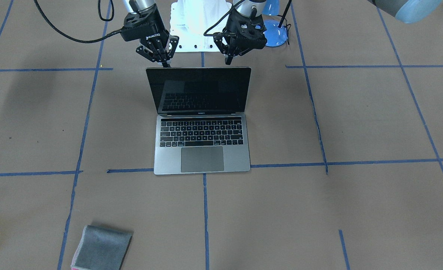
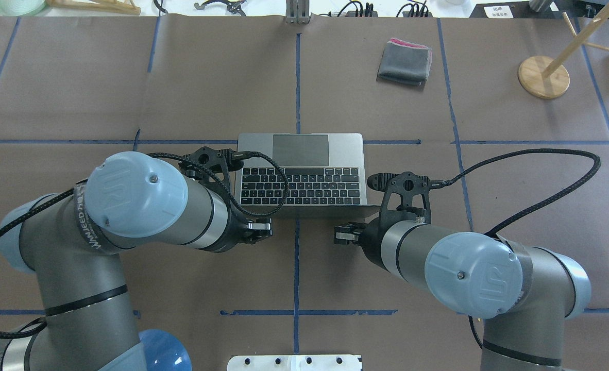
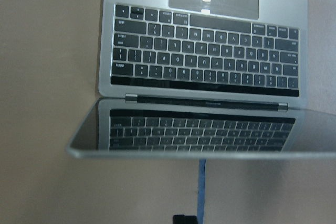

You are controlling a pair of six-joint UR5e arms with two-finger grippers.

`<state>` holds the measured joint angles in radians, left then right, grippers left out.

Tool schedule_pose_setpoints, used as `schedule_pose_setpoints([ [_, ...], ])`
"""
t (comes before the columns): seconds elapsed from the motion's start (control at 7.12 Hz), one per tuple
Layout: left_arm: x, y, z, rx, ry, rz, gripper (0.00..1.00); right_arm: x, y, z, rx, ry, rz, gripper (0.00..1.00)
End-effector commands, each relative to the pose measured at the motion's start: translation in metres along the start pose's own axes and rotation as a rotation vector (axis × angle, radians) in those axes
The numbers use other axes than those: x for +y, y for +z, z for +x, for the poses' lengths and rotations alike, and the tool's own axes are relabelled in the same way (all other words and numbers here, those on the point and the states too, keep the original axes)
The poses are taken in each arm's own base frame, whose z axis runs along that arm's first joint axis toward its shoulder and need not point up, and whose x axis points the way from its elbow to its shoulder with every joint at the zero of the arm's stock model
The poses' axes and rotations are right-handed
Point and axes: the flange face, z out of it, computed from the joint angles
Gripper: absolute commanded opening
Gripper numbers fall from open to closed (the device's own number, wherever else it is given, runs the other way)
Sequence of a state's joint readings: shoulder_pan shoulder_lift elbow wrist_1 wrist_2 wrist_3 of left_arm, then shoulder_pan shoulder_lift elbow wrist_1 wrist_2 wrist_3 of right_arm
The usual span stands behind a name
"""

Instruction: Close laptop

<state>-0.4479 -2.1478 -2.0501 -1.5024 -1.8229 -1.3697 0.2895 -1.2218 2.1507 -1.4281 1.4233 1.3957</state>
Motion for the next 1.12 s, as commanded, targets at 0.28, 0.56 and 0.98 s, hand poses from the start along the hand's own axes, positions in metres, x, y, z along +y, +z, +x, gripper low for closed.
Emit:
schedule_pose_setpoints([
  [0.28, -0.060, -0.008, 0.005, -0.009, -0.049, 0.075, 0.00, -0.046, 0.024, -0.003, 0.043, -0.033, 0.060, 0.00],
  [0.56, -0.074, -0.007, 0.010, -0.015, -0.056, 0.090, 0.00, -0.076, 0.033, 0.001, 0.065, -0.026, 0.078, 0.00],
  [0.98, -0.102, 0.004, 0.024, -0.025, -0.056, 0.110, 0.00, -0.114, 0.059, 0.002, 0.109, -0.026, 0.086, 0.00],
])
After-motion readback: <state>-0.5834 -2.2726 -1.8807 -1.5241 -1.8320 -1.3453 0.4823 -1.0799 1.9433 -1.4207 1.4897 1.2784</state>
